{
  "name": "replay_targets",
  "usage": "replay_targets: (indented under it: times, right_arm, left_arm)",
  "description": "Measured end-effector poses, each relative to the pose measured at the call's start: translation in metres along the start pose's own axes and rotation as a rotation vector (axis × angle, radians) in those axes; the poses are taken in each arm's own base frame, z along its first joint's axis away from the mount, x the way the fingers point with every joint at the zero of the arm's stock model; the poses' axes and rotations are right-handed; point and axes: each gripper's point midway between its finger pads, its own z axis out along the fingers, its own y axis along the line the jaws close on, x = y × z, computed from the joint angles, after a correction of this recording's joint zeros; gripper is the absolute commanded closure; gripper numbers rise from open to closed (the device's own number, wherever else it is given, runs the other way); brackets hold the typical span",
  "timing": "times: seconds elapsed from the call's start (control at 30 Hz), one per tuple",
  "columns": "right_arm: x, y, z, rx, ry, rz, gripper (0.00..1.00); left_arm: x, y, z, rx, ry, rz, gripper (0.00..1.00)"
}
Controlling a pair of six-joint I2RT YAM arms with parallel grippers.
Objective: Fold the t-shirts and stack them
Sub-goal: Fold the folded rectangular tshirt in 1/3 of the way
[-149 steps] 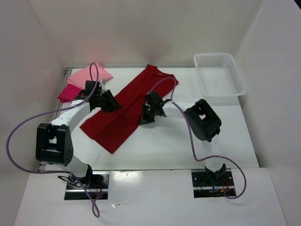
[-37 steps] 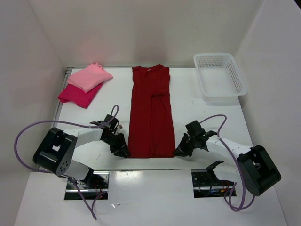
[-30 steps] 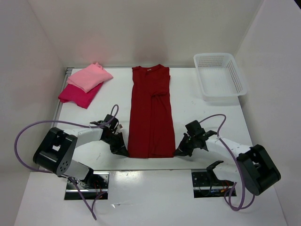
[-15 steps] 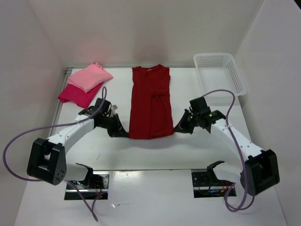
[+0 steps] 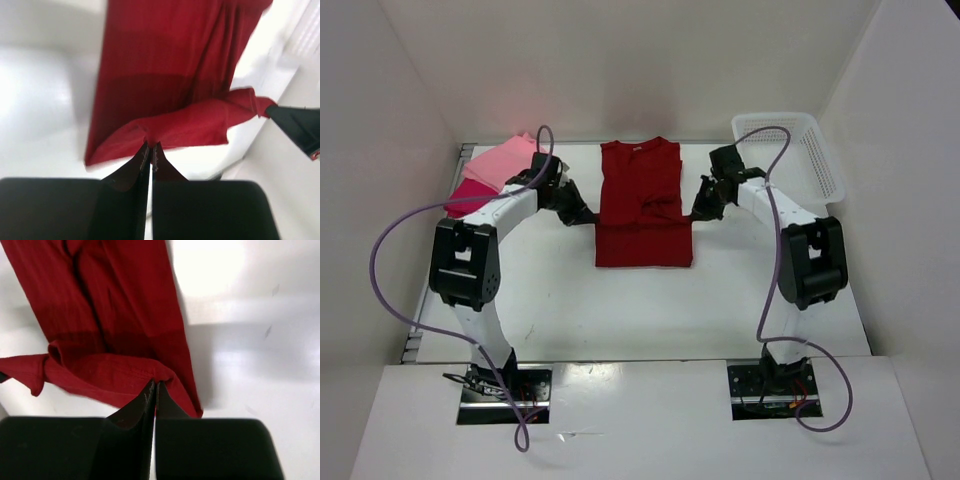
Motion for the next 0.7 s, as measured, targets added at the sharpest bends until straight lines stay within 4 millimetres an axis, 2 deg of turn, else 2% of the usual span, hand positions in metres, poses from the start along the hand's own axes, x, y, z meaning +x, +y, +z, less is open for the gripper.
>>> replay_targets:
  times: [0.17, 0.3, 0.43, 0.53, 0.57, 0.6, 0.7]
  right_arm:
    - [-0.033, 0.006, 0.02, -0.001, -0.04, -0.035, 1.0]
    - [-0.051, 0.011, 0.037, -0.005, -0.052, -0.055, 1.0]
    - [-0.054, 0.006, 0.065, 0.011, -0.03, -0.053, 1.0]
    - [-0.056, 0.003, 0.079, 0.023, -0.016, -0.053, 0.82]
    - [-0.057, 0.003, 0.08, 0.024, -0.017, -0.051, 0.7]
    - [-0.058, 0.004, 0.08, 0.024, -0.02, -0.053, 0.66]
    - [-0.066, 0.009, 0.073, 0.013, -0.045, -0.062, 0.53]
  left_arm:
    - [-0.034, 0.0, 0.018, -0.01, -0.045, 0.002, 0.98]
    - [-0.044, 0.01, 0.035, -0.035, -0.049, -0.007, 0.93]
    - [-0.048, 0.026, 0.058, -0.06, -0.04, -0.024, 0.74]
    - [-0.049, 0.031, 0.064, -0.067, -0.04, -0.035, 0.64]
    - [-0.051, 0.029, 0.063, -0.061, -0.047, -0.031, 0.61]
    - [-0.054, 0.025, 0.061, -0.051, -0.062, -0.024, 0.56]
    - [-0.061, 0.008, 0.043, -0.015, -0.117, -0.012, 0.54]
